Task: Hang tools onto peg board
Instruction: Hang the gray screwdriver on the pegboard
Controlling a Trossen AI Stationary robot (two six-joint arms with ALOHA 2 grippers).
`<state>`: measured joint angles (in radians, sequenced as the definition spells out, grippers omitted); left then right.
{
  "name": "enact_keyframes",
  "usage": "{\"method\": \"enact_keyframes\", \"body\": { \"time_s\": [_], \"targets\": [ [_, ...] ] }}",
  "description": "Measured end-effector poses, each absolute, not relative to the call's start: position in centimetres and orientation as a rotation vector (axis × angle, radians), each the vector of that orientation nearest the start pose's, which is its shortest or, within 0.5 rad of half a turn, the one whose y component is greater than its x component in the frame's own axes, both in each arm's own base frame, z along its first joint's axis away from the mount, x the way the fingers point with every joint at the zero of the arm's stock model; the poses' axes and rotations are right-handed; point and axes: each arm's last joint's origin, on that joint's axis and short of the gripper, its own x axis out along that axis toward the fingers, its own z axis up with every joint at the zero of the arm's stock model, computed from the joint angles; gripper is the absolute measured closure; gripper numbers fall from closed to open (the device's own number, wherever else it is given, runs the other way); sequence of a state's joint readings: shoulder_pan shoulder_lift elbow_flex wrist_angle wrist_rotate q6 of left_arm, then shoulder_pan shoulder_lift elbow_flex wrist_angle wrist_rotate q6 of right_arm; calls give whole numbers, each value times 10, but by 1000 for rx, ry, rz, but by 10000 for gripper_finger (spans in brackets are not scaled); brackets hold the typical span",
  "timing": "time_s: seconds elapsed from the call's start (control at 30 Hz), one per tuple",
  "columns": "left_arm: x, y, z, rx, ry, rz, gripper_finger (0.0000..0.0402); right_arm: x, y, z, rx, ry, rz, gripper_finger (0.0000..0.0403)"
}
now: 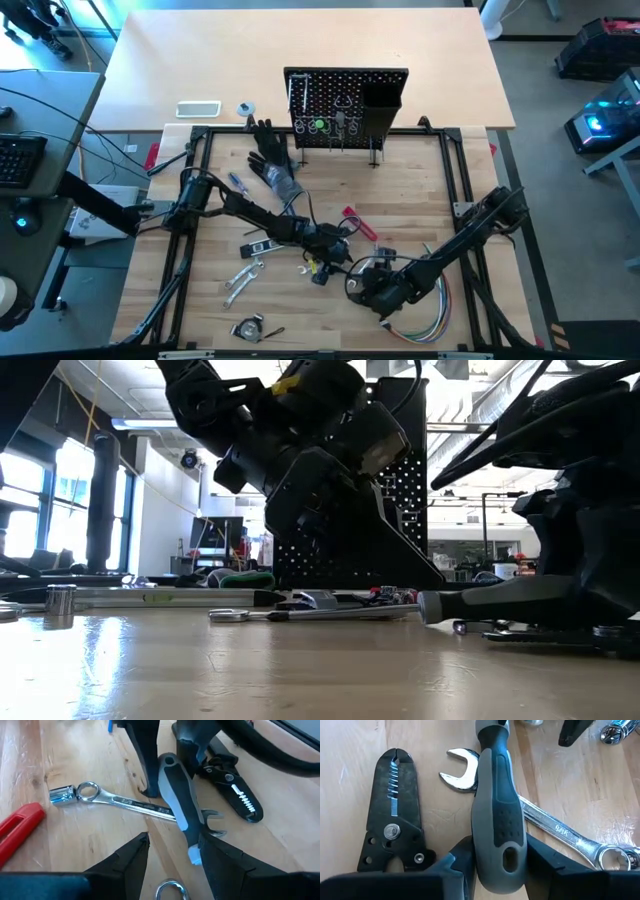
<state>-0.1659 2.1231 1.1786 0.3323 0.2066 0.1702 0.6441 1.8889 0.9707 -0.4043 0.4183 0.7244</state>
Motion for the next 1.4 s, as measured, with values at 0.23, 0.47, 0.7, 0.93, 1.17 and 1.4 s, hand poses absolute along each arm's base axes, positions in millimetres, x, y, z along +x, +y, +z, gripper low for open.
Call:
{"method": "enact_keyframes", "body": {
  "time_s": [0.23,0.47,0.7,0.93,1.17,1.4],
  "targets": [
    [425,-75,115,151,595,-409,232,263,185,110,-8,1094,-226,295],
    [425,-74,138,134,586,-482,232,256,182,133,-12,1061,-248,295],
    [426,-65,169,46,573,-529,232,262,187,163,-148,1109,-216,295],
    [431,-56,183,-57,615,-559,232,275,189,197,-296,1104,-186,295],
    [434,-56,192,-173,611,-666,232,286,190,226,-405,1080,-136,295],
    [436,-58,200,-240,616,-716,232,297,185,240,-479,1074,-63,295]
  ]
}}
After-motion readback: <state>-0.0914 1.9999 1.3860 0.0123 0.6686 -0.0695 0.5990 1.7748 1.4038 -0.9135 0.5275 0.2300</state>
